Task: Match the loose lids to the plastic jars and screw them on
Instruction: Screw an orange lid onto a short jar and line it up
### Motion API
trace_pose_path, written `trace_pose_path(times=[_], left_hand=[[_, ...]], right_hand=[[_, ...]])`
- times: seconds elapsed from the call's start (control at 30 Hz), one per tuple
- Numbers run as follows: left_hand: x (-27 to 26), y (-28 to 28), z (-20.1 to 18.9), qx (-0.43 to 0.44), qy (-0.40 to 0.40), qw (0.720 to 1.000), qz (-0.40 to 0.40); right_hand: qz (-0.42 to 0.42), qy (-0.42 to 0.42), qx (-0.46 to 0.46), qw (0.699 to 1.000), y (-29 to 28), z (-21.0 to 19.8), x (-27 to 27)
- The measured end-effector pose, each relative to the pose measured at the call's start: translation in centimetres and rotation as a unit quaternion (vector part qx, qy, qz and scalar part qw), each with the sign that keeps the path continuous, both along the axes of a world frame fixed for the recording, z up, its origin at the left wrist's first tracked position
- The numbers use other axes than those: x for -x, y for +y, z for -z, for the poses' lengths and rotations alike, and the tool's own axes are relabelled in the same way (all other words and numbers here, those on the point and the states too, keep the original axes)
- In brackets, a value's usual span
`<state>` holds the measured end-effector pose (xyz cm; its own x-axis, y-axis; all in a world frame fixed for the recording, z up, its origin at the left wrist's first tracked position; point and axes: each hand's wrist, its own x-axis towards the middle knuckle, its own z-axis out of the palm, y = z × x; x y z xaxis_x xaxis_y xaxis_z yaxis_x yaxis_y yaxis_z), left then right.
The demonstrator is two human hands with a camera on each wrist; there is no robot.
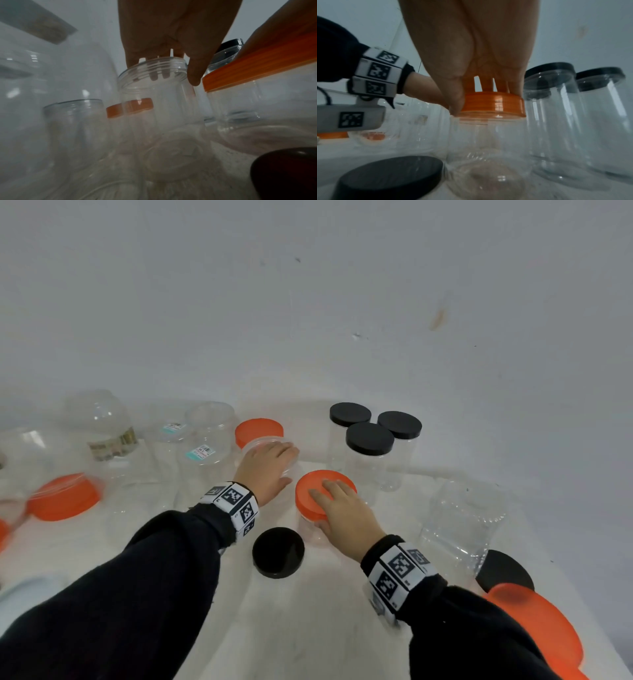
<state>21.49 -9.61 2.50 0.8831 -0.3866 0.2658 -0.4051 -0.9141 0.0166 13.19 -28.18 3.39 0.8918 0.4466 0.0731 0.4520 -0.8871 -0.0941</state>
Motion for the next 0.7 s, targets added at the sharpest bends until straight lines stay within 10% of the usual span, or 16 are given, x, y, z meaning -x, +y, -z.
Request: trace_pose_path(times=[0.7], left_hand=[[1.5,1.1,-0.5,-0.007,0.028,0.992,-0.122]], right_hand=[[0.027,-0.018,-0.068,0.997,4.8,1.1,-10.4]])
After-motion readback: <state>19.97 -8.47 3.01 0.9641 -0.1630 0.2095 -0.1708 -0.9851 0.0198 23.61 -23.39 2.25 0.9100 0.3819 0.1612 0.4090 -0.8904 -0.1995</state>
